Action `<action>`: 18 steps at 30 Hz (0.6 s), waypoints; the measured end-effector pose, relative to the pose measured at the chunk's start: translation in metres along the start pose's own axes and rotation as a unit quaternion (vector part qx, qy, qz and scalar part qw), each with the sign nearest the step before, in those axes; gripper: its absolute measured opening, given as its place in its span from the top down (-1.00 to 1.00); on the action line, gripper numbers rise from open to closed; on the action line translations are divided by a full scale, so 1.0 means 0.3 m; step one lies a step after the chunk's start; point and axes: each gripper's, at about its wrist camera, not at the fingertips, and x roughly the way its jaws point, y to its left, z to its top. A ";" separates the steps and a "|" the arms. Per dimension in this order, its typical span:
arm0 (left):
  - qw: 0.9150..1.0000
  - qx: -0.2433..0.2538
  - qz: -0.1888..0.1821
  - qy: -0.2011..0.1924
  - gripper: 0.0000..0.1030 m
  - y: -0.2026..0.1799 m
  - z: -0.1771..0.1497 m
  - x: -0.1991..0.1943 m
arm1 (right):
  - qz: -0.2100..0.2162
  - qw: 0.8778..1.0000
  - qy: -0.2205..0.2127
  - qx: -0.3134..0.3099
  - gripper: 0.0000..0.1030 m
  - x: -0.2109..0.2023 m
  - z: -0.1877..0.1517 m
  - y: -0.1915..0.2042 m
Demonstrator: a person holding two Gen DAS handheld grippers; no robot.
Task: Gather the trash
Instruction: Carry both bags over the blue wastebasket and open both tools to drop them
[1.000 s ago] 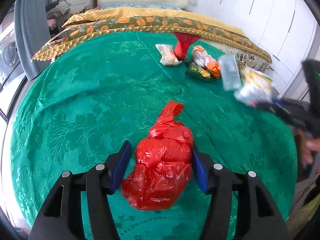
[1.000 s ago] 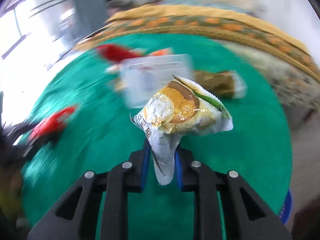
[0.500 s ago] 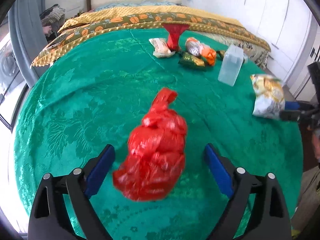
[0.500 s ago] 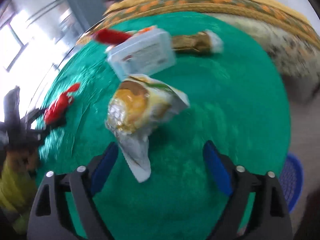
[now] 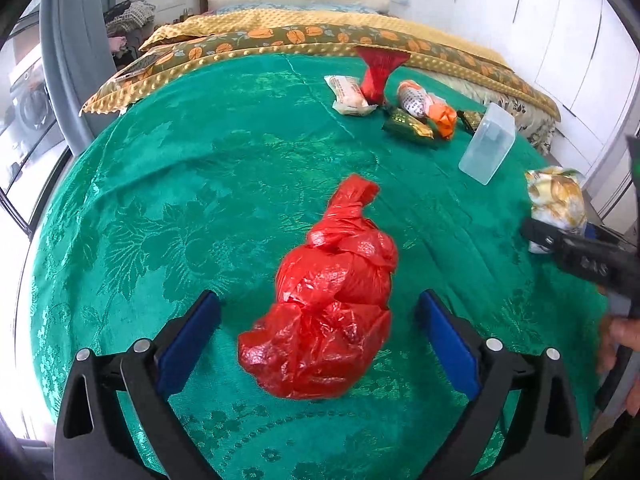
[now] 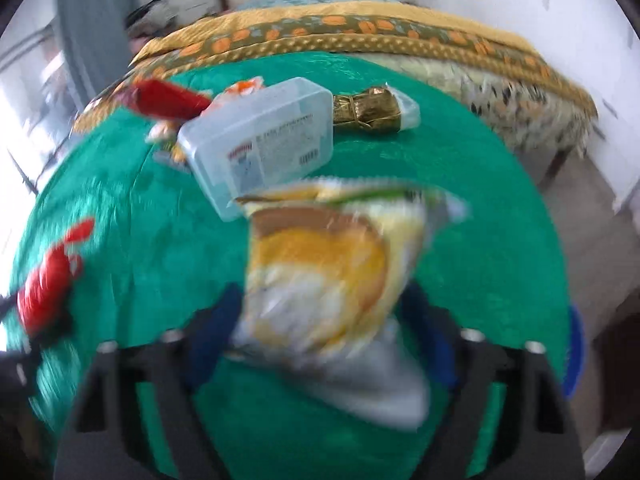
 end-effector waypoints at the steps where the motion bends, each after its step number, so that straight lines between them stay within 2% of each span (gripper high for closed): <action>1: 1.000 0.004 0.004 0.002 -0.89 -0.005 0.001 0.003 | 0.001 1.000 0.005 -0.008 -0.35 -0.010 -0.012 -0.020; 4: 1.000 0.020 0.022 0.010 -0.89 -0.029 0.002 0.011 | 0.009 1.000 0.016 -0.011 -0.37 -0.038 -0.042 -0.087; 5: 1.000 0.023 0.019 0.009 -0.89 -0.032 0.002 0.009 | 0.013 1.000 0.020 -0.008 -0.45 -0.060 -0.057 -0.118; 7: 1.000 0.028 -0.009 0.004 -0.89 -0.025 0.003 -0.001 | 0.035 0.999 0.017 0.000 -0.66 -0.098 -0.075 -0.153; 8: 0.999 0.029 -0.024 0.001 -0.89 -0.019 0.005 -0.009 | 0.044 0.999 0.014 -0.002 -0.69 -0.122 -0.077 -0.165; 11: 0.999 0.036 -0.038 -0.002 -0.89 -0.006 0.018 -0.023 | 0.055 0.998 0.016 -0.010 -0.69 -0.153 -0.066 -0.173; 15: 0.998 0.054 -0.039 -0.002 -0.89 -0.015 0.048 -0.026 | 0.062 0.998 0.020 0.019 -0.69 -0.141 -0.037 -0.180; 16: 0.998 0.061 -0.030 -0.001 -0.89 -0.020 0.055 -0.022 | 0.051 0.998 0.027 0.005 -0.67 -0.126 -0.034 -0.160; 18: 0.998 0.069 -0.011 0.003 -0.73 -0.024 0.067 -0.012 | 0.033 0.999 0.036 -0.010 -0.16 -0.110 -0.041 -0.138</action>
